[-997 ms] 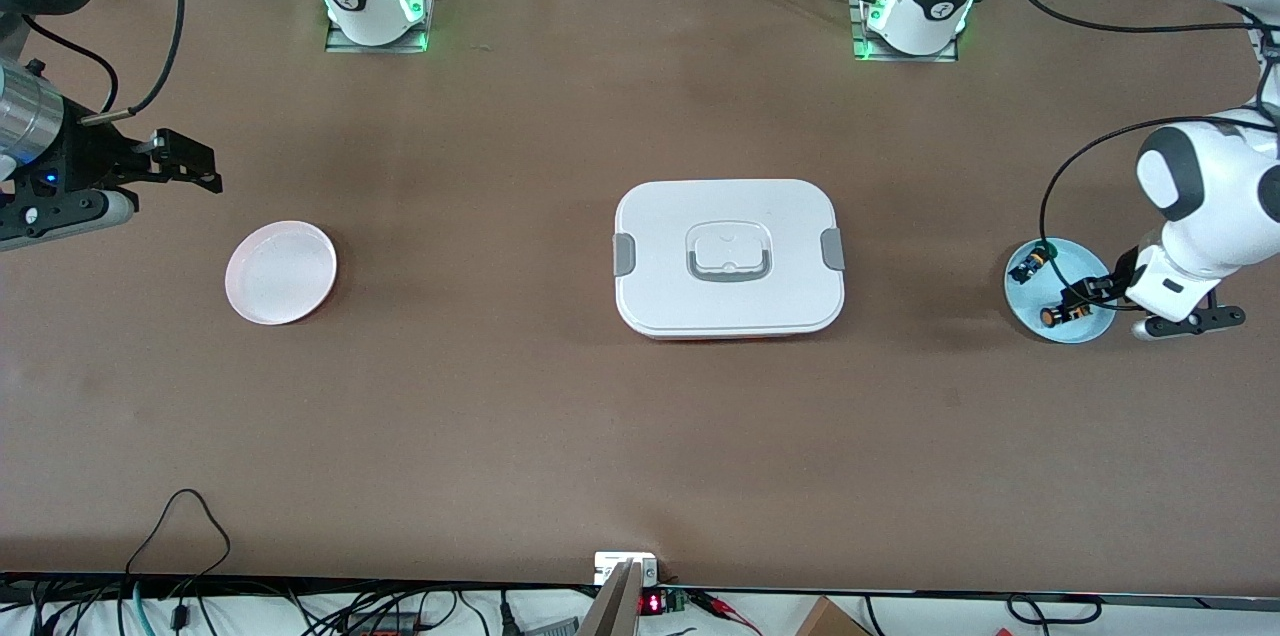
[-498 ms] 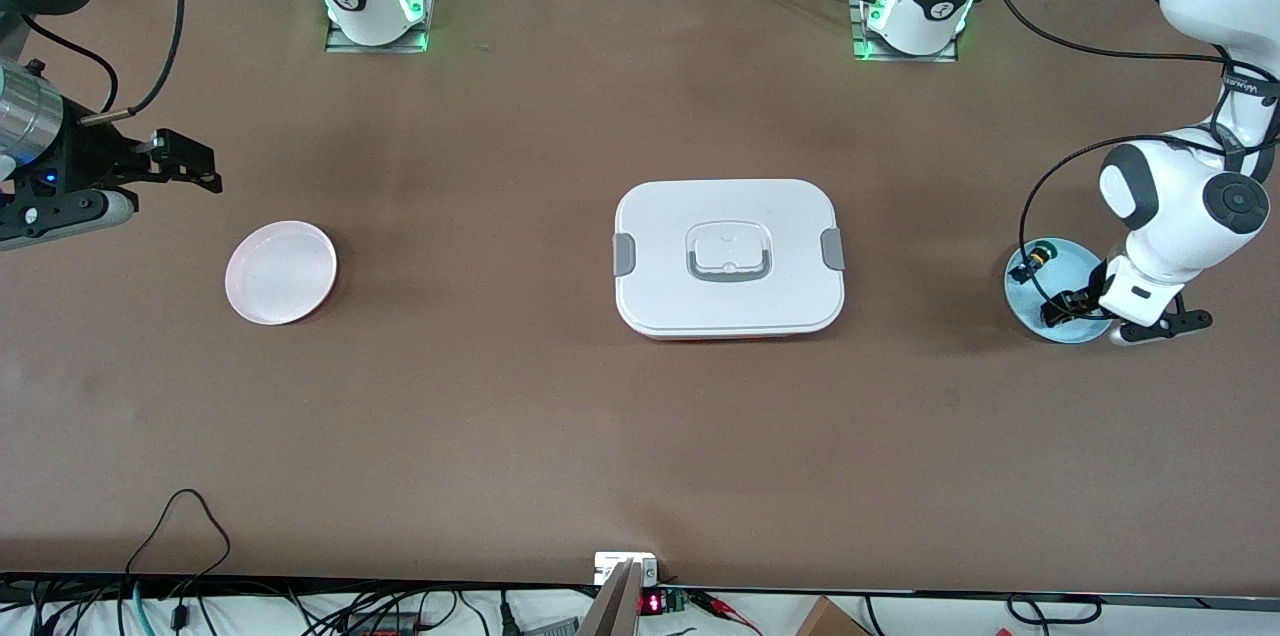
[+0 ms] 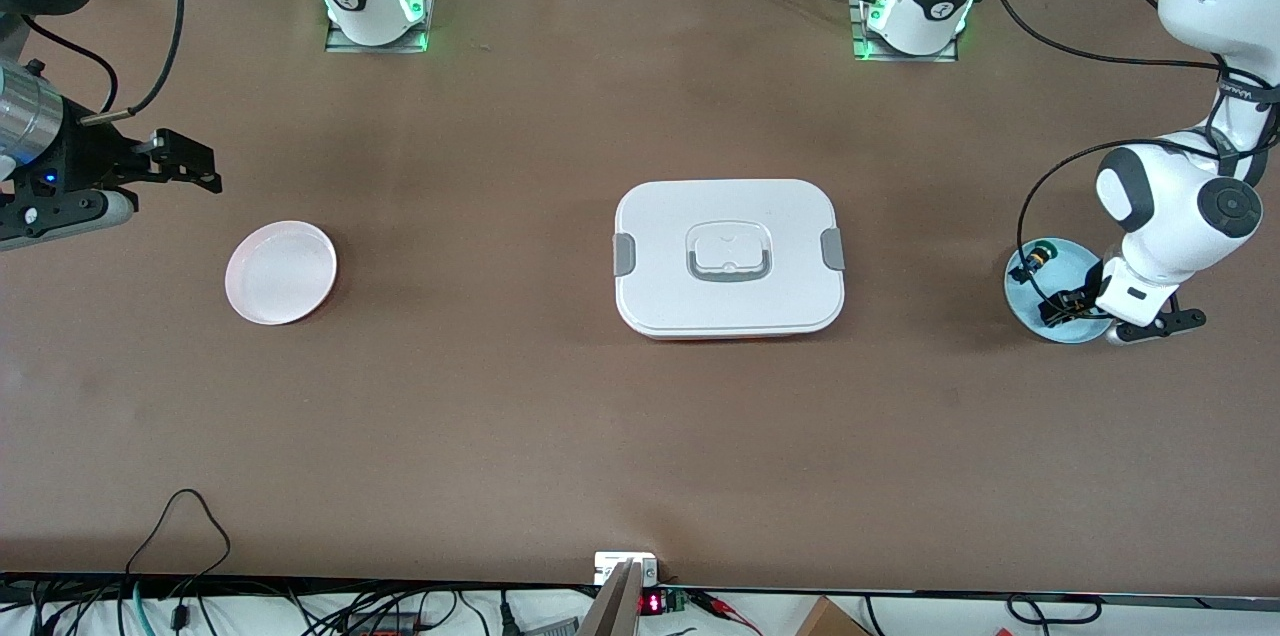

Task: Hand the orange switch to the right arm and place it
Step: 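Lower the left gripper and grasp the orange switch in the dish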

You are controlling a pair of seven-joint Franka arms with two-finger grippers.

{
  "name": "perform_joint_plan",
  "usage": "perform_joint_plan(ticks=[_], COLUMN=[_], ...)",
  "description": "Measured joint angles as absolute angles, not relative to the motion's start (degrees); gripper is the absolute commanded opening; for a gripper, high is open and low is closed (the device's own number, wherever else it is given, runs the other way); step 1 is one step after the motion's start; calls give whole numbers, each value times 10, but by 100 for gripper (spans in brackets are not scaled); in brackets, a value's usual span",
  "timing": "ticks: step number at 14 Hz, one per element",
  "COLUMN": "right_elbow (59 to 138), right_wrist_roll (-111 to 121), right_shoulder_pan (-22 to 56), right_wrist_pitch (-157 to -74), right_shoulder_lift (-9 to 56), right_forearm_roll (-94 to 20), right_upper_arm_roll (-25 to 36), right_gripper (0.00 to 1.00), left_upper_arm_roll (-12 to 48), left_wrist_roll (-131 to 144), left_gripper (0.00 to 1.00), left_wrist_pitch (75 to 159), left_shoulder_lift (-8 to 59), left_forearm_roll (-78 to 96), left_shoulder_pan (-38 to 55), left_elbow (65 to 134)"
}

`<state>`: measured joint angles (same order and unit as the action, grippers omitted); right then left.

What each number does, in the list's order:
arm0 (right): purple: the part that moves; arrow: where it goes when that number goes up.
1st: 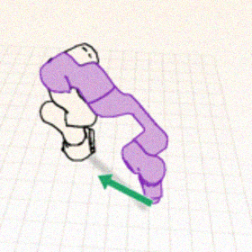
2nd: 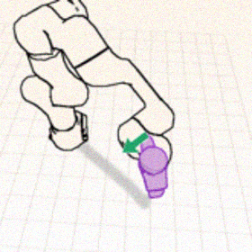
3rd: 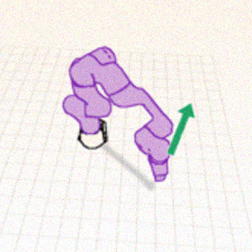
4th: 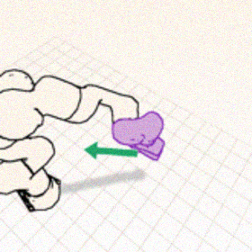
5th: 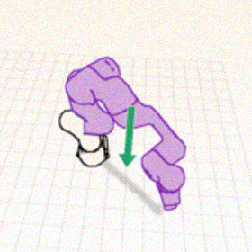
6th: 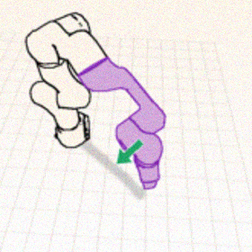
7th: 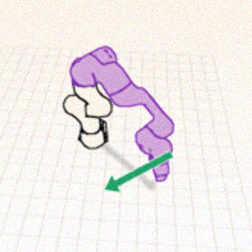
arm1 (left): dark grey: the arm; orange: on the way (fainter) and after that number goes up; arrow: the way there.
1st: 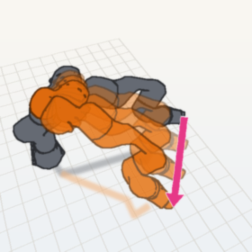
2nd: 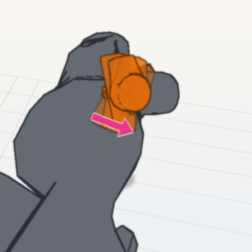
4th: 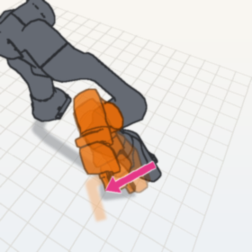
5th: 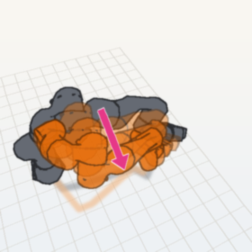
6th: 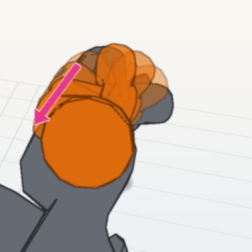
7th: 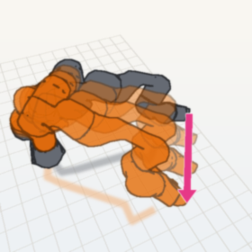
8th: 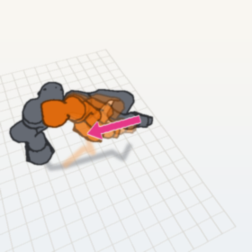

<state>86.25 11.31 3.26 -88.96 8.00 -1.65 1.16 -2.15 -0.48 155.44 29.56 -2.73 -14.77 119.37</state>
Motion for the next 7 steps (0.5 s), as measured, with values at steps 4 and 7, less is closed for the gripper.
perform_joint_plan(ticks=[4, 7], right_elbow=[863, 863], right_wrist_roll=[113, 113], right_shoulder_pan=[32, 32], right_wrist_pitch=[-890, -890], right_shoulder_lift=[80, 80], right_forearm_roll=[-16, -16], right_upper_arm_roll=[12, 12], right_gripper=[100, 100], left_upper_arm_roll=[-14, -14], left_wrist_roll=[-4, -4], left_gripper=[85, 47], left_wrist_pitch=[1561, 1561], left_shoulder_lift=[303, 303], left_forearm_roll=[-27, -27], left_shoulder_pan=[-152, -152], left_elbow=[1194, 1194])
